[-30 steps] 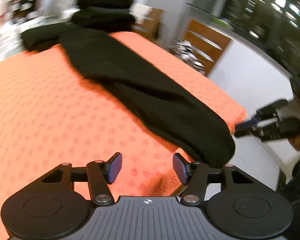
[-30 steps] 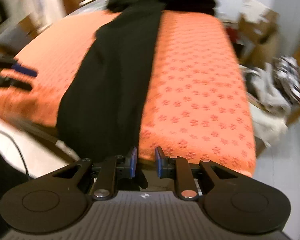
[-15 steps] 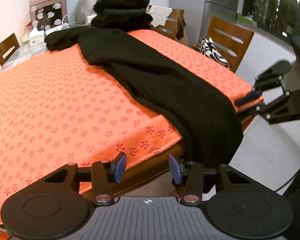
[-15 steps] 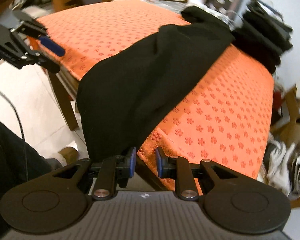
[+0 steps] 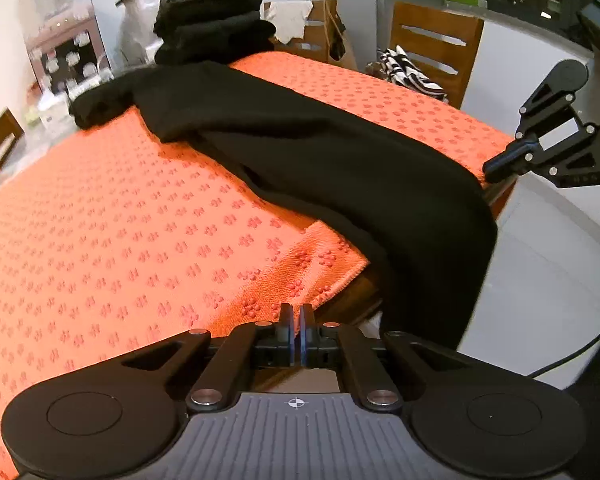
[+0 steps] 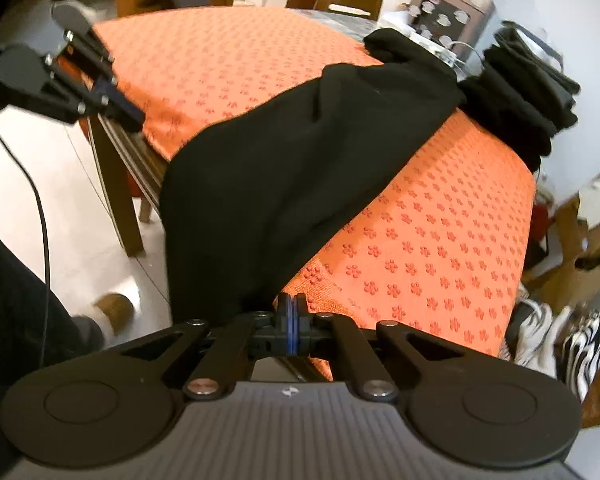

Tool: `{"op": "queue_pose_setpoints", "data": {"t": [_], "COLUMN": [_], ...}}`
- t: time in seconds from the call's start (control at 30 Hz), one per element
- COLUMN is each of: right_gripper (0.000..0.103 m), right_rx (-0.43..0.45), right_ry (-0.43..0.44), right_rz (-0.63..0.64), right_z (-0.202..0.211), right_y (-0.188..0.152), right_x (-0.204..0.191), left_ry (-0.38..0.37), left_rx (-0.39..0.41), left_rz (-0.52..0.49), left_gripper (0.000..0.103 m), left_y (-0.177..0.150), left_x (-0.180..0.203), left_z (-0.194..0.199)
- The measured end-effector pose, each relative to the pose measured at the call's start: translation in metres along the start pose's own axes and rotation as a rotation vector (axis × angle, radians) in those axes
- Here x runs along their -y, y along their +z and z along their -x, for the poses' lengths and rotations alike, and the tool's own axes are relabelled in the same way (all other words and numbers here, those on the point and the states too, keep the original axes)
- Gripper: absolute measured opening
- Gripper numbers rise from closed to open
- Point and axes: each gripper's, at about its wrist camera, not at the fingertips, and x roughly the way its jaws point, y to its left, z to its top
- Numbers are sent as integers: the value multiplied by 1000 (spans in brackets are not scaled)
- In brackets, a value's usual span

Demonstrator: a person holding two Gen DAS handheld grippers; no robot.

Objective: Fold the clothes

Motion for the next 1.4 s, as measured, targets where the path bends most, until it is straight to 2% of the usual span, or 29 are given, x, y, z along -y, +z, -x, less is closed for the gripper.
{"op": "queue_pose_setpoints", "data": {"t": [0.13, 0.2, 0.3, 0.47, 0.5, 0.53, 0.63, 0.7, 0.8, 0.87, 0.93, 1.2, 1.23, 1.3, 1.33, 1.4], "right_gripper": [1, 1, 1, 5, 5, 7, 24, 26, 32, 47, 49, 46, 41, 25, 9, 8], "right_rx": [-46, -63, -50, 30, 38, 44, 65, 33, -19, -43, -52, -51, -46, -28, -17, 3], "right_ry": [42, 59, 84, 147, 158, 169, 201, 237, 288, 300, 313, 361, 360, 333, 323, 353], "right_rz": [-9, -16, -59, -256, -292, -328, -433, -461, -493, -505, -513, -467, -468, -457, -459, -480], "right_z": [-4, -7, -4, 7, 5, 3, -3, -12, -23, -28, -34, -56, -58, -59, -57, -51], "right_y": [-9, -14, -15, -5, -4, -3, 1, -3, -11, -18, -24, -16, -16, -16, -16, -18], "right_x": [-1, -1, 1, 22, 26, 30, 41, 45, 48, 48, 47, 30, 27, 24, 24, 32], "left_ry": [-14, -30, -61, -75, -78, -83, -112, -124, -133, -136, -139, -125, -122, -121, -121, -130], "left_rx": [-97, -120, -73, -9, 2, 9, 13, 7, -18, -25, -28, -26, -26, -23, -20, -11], "left_rz": [51, 84, 134, 252, 273, 290, 325, 330, 316, 309, 306, 338, 339, 346, 351, 364], "left_gripper": [3, 3, 4, 6, 9, 14, 23, 28, 30, 30, 31, 36, 36, 37, 37, 39], "left_y": [-12, -18, -21, -13, -10, -7, 0, 0, -1, -4, -6, -11, -11, -10, -10, -8], "left_x": [0, 0, -2, -6, -6, -6, -4, 2, 13, 19, 24, 24, 25, 24, 25, 24], "left_z": [-11, -12, 0, 11, 11, 10, 3, -5, -17, -18, -18, -13, -13, -12, -11, -9]}}
